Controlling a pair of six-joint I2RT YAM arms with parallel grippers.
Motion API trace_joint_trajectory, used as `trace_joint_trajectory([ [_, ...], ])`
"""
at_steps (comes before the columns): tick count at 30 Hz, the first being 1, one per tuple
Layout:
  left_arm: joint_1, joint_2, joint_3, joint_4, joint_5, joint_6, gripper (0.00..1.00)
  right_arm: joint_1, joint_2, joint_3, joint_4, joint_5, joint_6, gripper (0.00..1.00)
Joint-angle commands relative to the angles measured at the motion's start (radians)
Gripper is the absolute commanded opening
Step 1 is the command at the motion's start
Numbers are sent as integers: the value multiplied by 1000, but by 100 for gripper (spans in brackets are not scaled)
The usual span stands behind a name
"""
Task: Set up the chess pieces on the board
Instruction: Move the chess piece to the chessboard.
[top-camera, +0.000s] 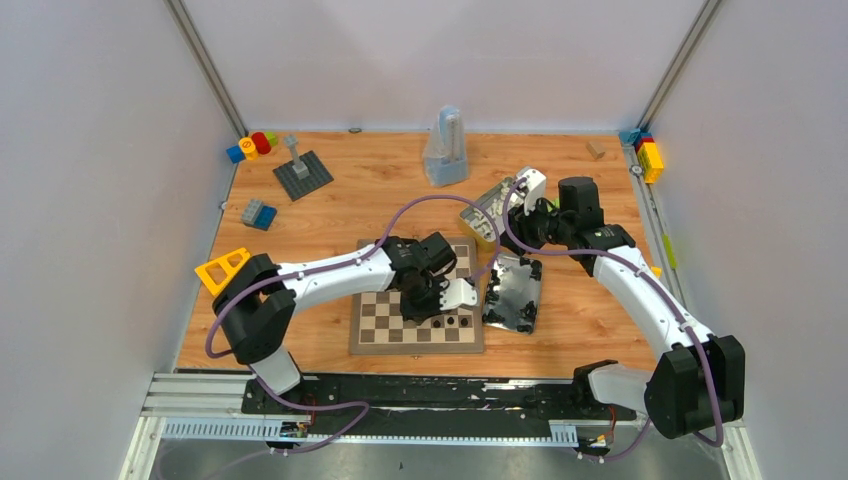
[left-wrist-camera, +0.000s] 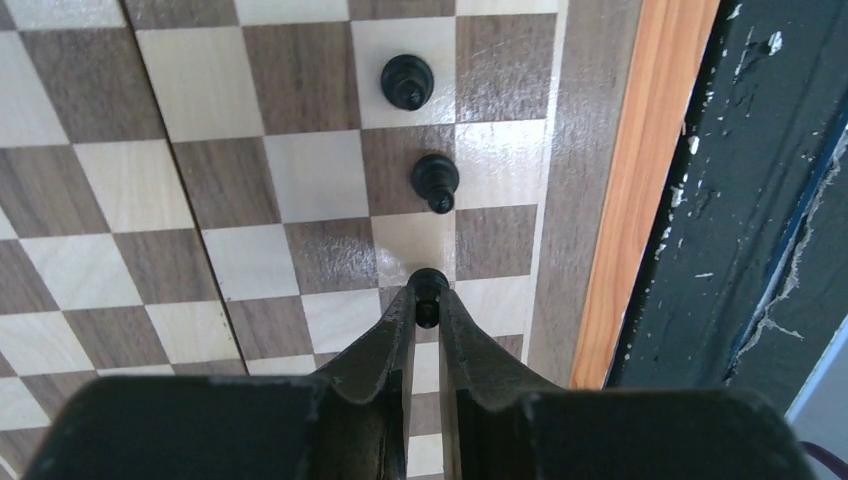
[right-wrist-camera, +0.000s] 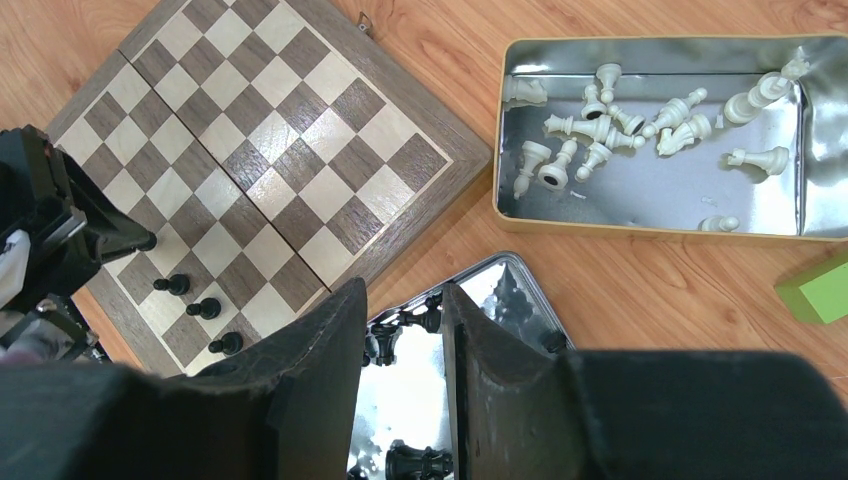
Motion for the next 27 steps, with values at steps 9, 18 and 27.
trace_joint_trajectory([
  [9, -39, 67, 90, -24, 1, 3, 17, -6, -2, 15, -6, -15, -20, 34],
  [18, -42, 66, 85, -27, 5, 6, 21, -6, 6, 16, -10, -17, -21, 34],
  [27, -42, 53, 68, -20, -18, 2, 41, -7, 11, 16, -17, -8, -26, 34],
])
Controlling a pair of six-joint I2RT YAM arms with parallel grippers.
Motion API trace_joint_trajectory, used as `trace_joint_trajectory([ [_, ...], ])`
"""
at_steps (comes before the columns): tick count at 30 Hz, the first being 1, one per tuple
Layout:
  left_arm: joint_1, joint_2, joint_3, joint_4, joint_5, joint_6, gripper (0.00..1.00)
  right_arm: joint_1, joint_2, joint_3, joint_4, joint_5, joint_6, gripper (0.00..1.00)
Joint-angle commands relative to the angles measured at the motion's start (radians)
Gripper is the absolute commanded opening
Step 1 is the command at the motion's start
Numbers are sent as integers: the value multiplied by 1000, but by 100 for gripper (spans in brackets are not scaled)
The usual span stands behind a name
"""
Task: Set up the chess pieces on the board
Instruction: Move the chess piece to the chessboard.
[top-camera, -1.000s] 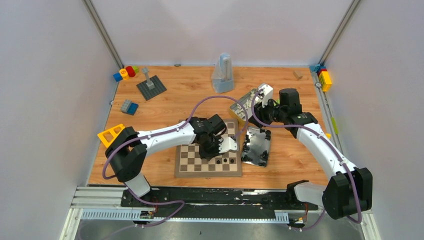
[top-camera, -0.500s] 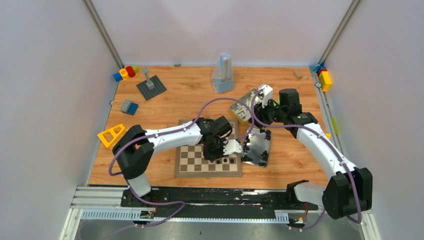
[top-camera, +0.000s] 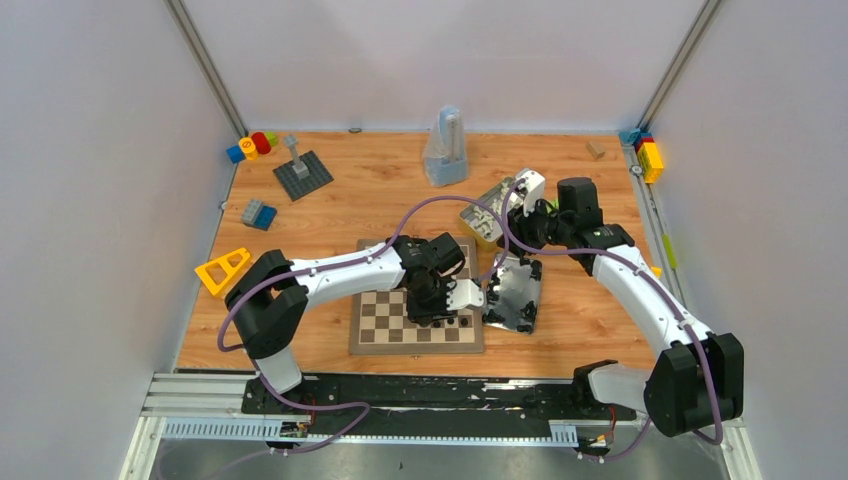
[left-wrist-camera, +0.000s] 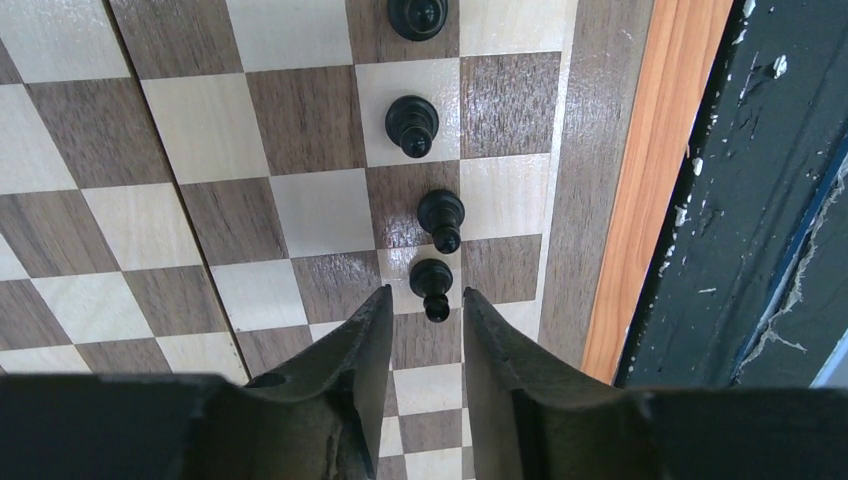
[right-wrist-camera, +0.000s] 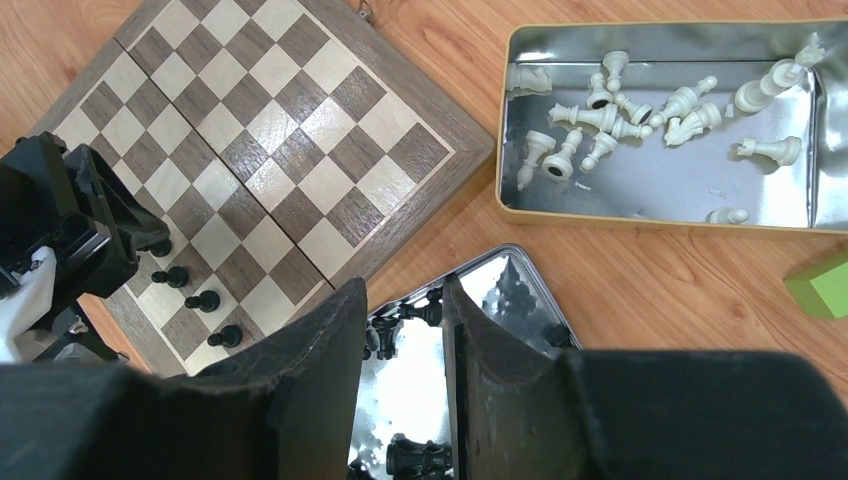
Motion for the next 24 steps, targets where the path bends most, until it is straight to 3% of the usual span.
trace_joint_trajectory([
  [1, -7, -20, 8, 2, -11, 2, 43, -7, 3, 16, -7, -4, -19, 35],
  [10, -7, -124, -34, 28, -52, 5, 65, -34, -7, 25, -175, 61, -119, 38],
  [17, -3, -240, -73, 57, -109, 16, 72, -32, 28, 2, -389, 8, -257, 42],
  [24, 73, -316, -87, 73, -97, 12, 76, 14, 50, -81, -422, 6, -348, 42],
])
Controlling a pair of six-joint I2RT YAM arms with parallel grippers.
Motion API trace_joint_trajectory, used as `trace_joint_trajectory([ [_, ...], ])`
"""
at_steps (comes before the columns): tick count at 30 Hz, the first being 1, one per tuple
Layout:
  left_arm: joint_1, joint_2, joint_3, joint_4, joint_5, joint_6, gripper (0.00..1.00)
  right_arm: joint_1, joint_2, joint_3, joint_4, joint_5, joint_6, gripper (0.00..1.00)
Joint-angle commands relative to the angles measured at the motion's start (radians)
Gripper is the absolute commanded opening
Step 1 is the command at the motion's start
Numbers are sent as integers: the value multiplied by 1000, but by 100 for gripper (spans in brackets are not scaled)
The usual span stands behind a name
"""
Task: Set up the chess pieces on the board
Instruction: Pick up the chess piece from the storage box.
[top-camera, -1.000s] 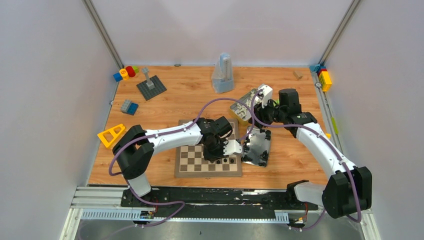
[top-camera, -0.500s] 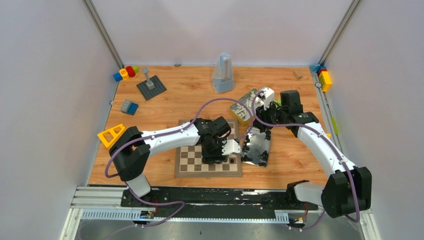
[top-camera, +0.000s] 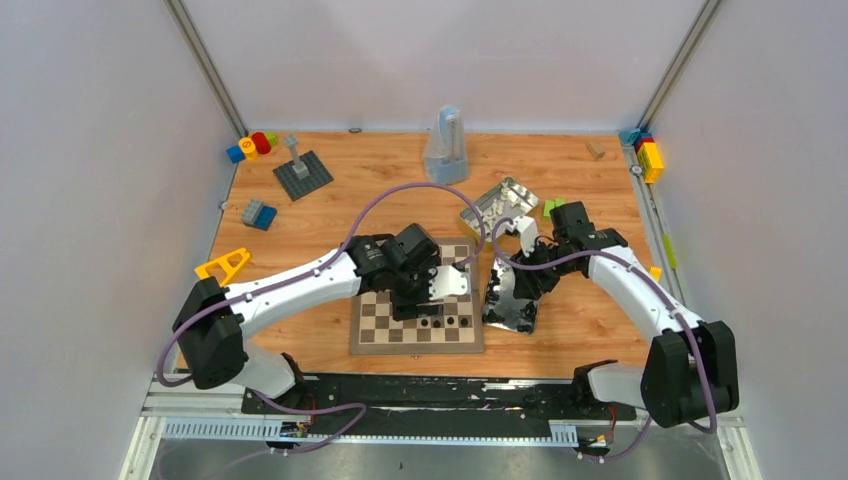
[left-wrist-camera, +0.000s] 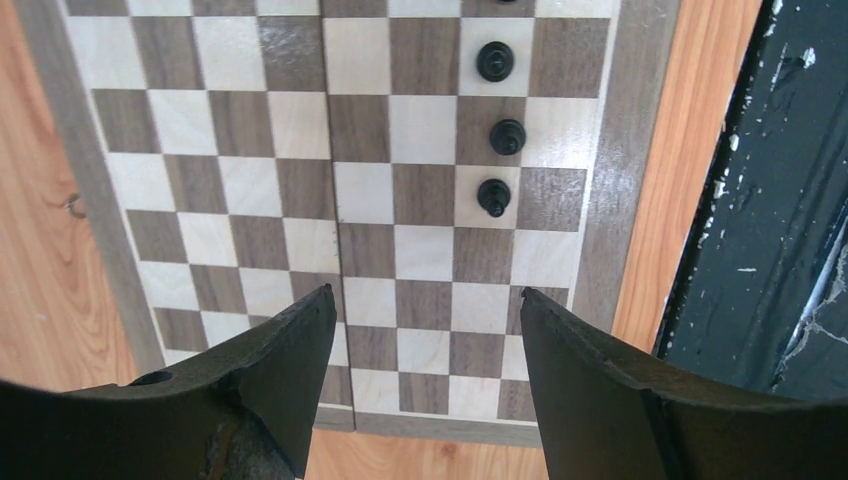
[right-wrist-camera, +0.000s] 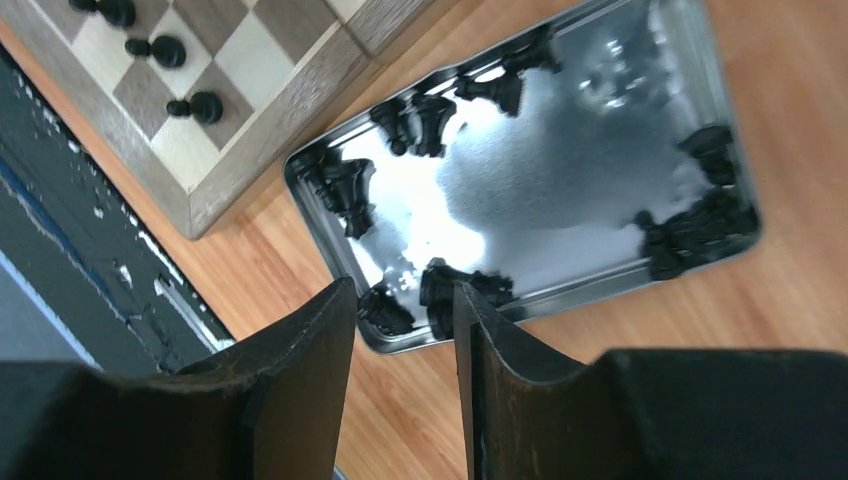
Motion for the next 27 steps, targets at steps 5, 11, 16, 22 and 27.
trace_joint_trajectory([
  [5, 91, -71, 11, 20, 11, 1, 77, 128, 72, -61, -9, 16, -71, 41],
  [11, 120, -91, -1, 28, -1, 9, 78, 205, 149, -87, 64, 74, -58, 40],
  [16, 127, -90, -4, 31, -2, 8, 78, 229, 195, -75, 94, 90, -48, 40],
  [22, 129, -88, -4, 31, -4, 9, 78, 234, 214, -69, 117, 123, -51, 40],
  [27, 129, -89, -7, 36, -5, 9, 79, 243, 225, -72, 128, 125, -48, 39],
])
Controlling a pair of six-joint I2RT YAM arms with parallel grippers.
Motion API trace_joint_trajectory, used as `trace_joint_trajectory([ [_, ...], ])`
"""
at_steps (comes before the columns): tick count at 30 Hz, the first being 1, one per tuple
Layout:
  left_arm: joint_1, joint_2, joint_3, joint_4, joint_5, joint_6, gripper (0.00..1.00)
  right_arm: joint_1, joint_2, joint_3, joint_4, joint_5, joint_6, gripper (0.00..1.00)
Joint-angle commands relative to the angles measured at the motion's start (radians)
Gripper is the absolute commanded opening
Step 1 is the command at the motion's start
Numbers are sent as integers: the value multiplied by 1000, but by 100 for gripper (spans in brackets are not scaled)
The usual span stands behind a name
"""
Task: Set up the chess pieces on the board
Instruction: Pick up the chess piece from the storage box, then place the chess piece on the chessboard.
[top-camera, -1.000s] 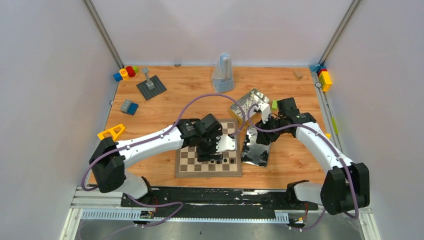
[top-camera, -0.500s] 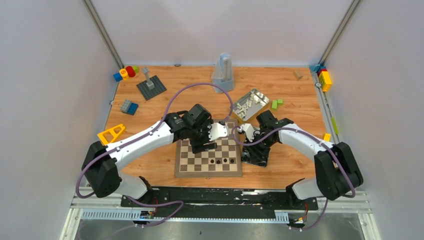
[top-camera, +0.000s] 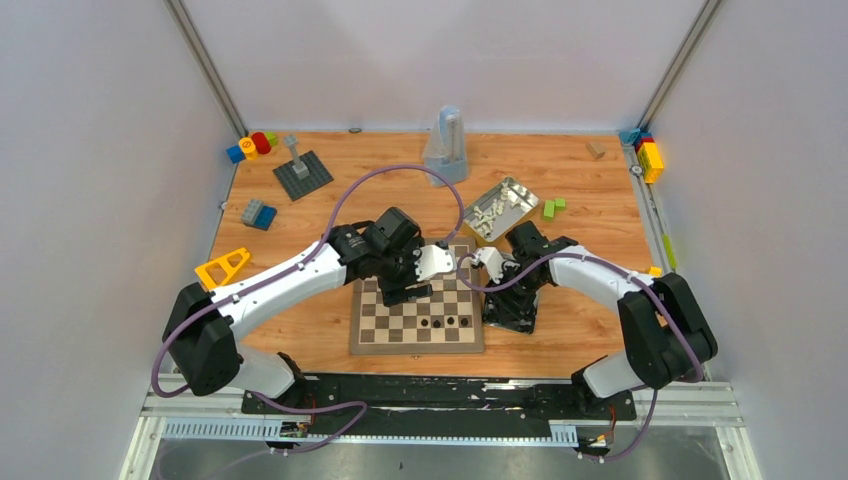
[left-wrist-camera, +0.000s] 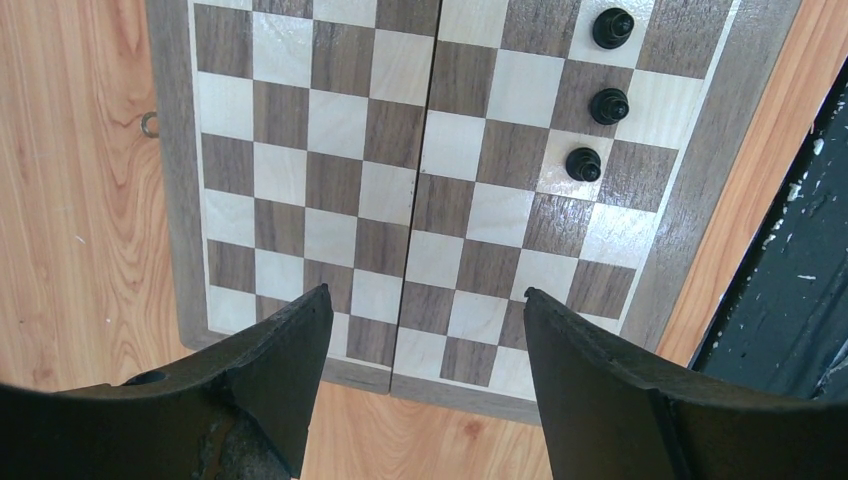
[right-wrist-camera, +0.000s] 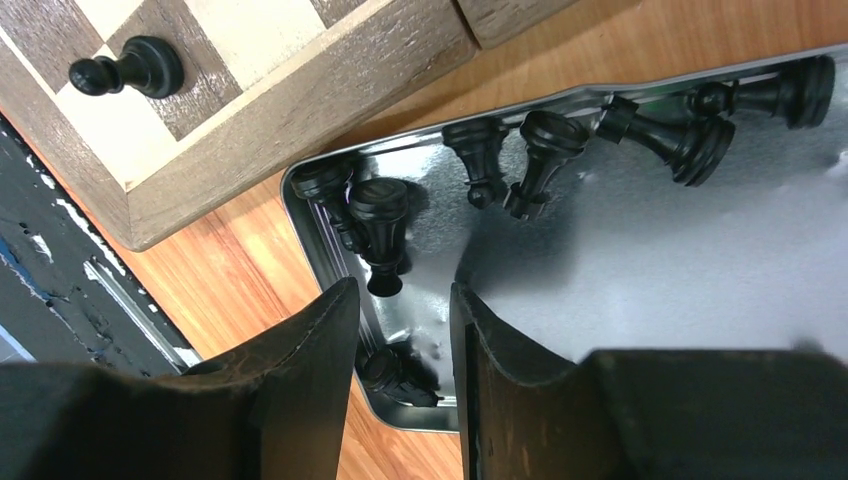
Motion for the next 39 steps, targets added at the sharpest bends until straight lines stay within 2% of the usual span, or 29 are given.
trace_joint_trajectory([
  [1, 5, -33, -1, 26, 1, 10, 79, 13, 16, 13, 45, 14, -4, 39],
  [7, 7, -44, -13, 33, -1, 6, 79, 36, 34, 5, 52, 15, 6, 34],
  [19, 18, -67, -29, 58, -4, -6, 81, 41, 10, 38, 36, 75, -4, 8],
  [26, 76, -121, -62, 137, 16, -62, 83, 37, -45, 111, -36, 68, -17, 0],
  [30, 143, -171, -77, 193, 98, -110, 85, 35, -61, 196, -72, -3, -2, 0],
  [35, 216, -232, -99, 243, 227, -156, 89, 35, -40, 312, -78, -201, 26, 0],
  [39, 290, -206, -65, 266, 377, -286, 88, 35, -2, 411, -58, -329, 54, 0],
])
